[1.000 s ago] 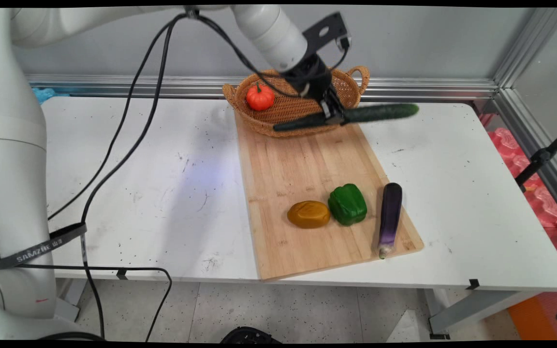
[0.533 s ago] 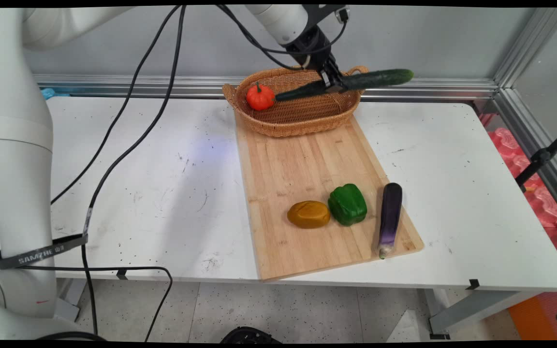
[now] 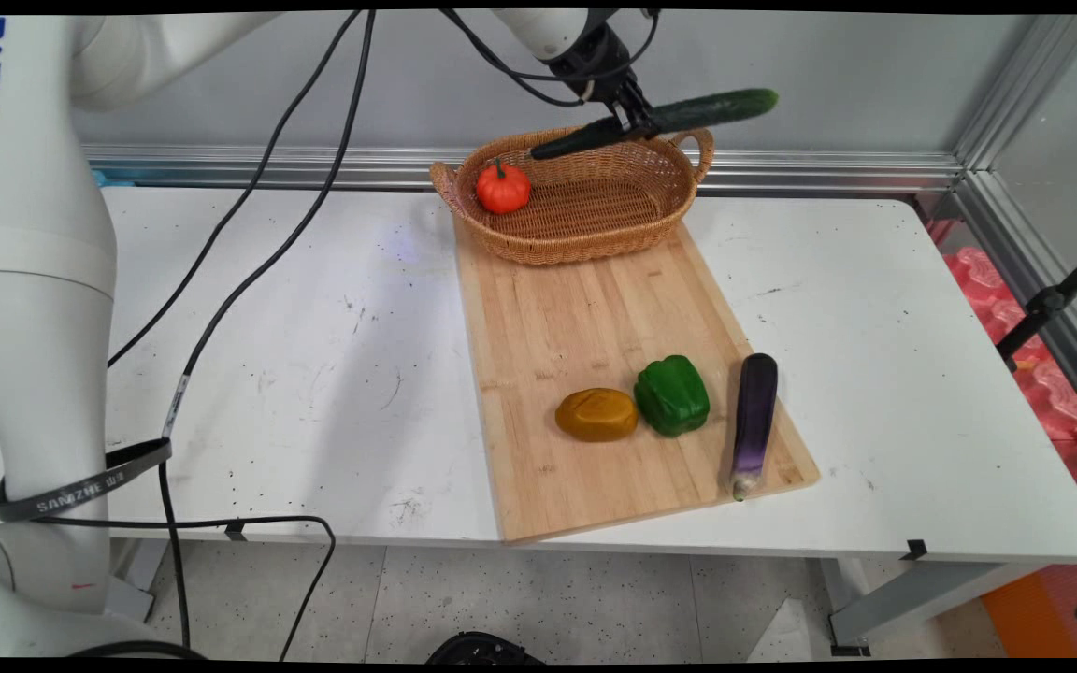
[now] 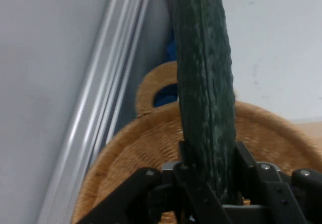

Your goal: Place the picked object in the vegetable basket

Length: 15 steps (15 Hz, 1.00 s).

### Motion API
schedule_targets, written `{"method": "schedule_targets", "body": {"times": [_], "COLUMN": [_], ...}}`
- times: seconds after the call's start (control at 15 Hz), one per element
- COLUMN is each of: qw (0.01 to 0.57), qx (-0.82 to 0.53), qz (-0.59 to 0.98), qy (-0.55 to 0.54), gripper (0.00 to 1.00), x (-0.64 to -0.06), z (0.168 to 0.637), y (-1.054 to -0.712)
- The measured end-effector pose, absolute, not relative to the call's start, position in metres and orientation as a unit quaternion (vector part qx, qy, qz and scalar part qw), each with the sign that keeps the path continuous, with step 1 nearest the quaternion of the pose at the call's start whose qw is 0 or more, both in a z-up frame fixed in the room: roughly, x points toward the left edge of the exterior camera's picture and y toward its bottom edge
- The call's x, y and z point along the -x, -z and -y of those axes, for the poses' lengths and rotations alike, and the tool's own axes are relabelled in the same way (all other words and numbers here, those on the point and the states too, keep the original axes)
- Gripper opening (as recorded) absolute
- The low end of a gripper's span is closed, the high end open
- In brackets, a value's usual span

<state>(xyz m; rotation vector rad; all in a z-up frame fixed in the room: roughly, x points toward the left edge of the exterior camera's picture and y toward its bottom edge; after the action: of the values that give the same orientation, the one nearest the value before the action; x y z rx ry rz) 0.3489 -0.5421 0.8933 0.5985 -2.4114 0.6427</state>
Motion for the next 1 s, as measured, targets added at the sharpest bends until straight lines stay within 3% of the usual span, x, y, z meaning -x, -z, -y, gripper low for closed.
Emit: {"method": "schedule_targets", "body": {"times": [1.0], "qw": [0.294], "qx": [-0.310], "qz": [0.870], "qy": [-0.247], "gripper": [0.00], "x": [-0.377], "z": [0.559], "y": [-0.851]}}
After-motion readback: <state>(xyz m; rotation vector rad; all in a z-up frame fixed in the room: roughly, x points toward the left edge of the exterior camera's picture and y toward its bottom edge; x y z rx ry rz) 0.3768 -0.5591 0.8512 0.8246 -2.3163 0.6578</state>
